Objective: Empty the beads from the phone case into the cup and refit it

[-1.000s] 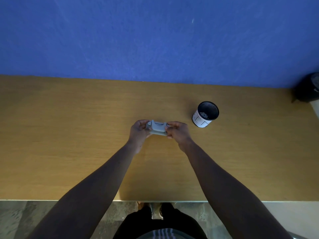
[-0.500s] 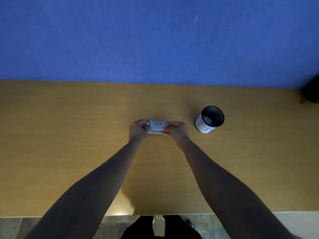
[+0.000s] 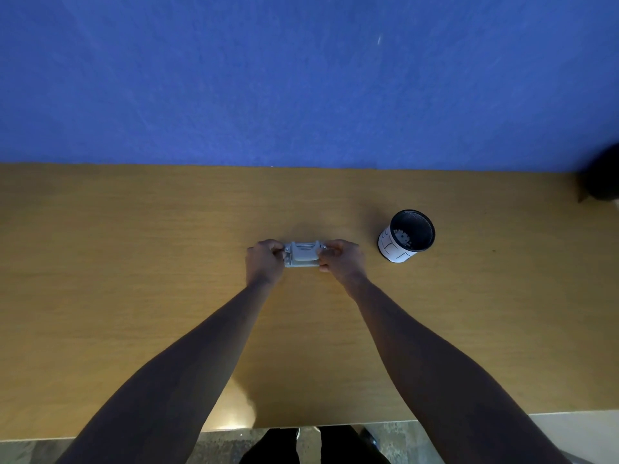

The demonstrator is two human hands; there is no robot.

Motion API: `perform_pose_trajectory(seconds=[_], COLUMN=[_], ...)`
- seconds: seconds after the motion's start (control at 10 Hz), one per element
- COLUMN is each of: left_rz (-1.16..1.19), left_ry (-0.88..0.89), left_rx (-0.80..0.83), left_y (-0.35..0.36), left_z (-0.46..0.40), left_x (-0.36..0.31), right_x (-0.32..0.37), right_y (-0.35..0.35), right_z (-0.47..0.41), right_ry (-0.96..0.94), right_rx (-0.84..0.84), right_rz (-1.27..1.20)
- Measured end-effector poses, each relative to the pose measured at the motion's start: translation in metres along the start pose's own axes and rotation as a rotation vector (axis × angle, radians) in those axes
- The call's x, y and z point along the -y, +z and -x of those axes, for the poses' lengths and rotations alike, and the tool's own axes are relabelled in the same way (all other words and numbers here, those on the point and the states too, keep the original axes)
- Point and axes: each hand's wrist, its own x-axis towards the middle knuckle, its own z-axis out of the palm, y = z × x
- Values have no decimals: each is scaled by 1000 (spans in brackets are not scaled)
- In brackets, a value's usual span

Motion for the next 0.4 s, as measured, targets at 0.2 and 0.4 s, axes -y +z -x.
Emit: perform_pose_trajectory(seconds=[0.2,0.4], left_rz=[30,-82], left_ry=[41,164], left_rx=[-5,23], left_y=[-10,-21], left_z=[10,23], left_x=[-1,8], right_x=[-5,-12], right_y=[-4,-13], right_z=[12,31], right_ry=[-288,-459], right_rx=[-125,-136], right_rz=[555,822])
